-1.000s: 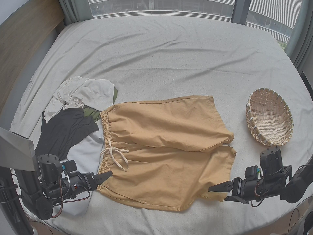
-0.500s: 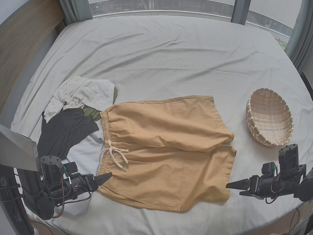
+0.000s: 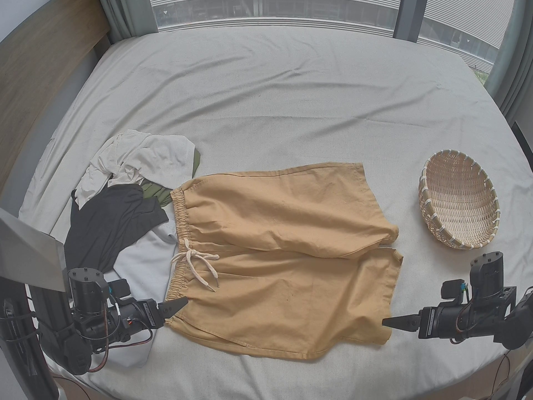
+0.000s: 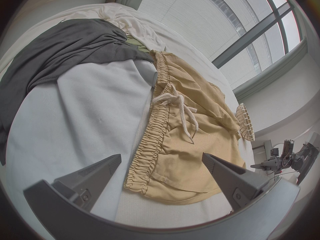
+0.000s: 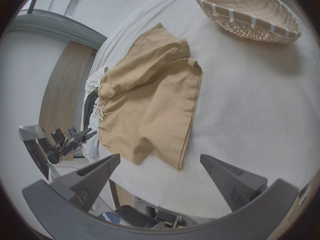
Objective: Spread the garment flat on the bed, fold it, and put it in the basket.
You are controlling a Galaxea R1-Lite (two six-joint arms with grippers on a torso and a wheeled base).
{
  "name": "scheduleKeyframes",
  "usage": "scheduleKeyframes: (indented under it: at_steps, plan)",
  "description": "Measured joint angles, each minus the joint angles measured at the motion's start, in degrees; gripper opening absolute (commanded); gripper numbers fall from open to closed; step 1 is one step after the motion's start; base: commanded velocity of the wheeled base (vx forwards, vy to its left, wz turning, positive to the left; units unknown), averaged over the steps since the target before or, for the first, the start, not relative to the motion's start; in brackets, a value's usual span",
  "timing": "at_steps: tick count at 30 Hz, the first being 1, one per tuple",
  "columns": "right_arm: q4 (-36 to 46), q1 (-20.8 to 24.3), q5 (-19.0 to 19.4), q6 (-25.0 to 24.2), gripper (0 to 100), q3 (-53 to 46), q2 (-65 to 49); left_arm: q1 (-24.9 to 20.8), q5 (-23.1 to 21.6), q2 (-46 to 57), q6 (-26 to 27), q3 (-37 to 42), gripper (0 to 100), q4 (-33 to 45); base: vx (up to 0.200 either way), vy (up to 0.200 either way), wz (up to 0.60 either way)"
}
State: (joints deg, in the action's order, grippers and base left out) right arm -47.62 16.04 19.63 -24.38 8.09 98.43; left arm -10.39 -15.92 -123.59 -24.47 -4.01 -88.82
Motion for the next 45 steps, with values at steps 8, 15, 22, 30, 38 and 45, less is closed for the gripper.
scheduleKeyframes:
  at_steps: [8,15,22,30,38,45]
  plan:
    - [-7.6,0.0,-0.1,5.6,100,-2.4,7.9,0.0,0.0,-0.1,0.0,0.1,100,0.0,0.000,0.000,0.00]
    - [-22.3,1.6,-0.3,8.0,100,-5.3,16.4,0.0,0.1,0.0,0.0,0.1,100,0.0,0.000,0.000,0.00]
    - [-28.3,5.0,-2.3,8.9,100,-6.9,24.3,0.0,0.1,0.1,0.0,-0.2,100,0.0,0.000,0.000,0.00]
    - [-35.7,5.7,-4.0,9.7,100,-7.1,28.0,0.0,0.1,0.2,0.0,-0.5,100,0.0,0.000,0.000,0.00]
    - [-38.0,7.5,-7.4,9.6,0,-7.1,30.2,0.0,0.1,0.3,0.0,-0.4,100,0.0,0.000,0.000,0.00]
    - [-38.1,9.7,-8.7,9.2,0,-7.1,30.4,0.1,0.1,0.3,0.0,-0.4,100,0.0,0.000,0.000,0.00]
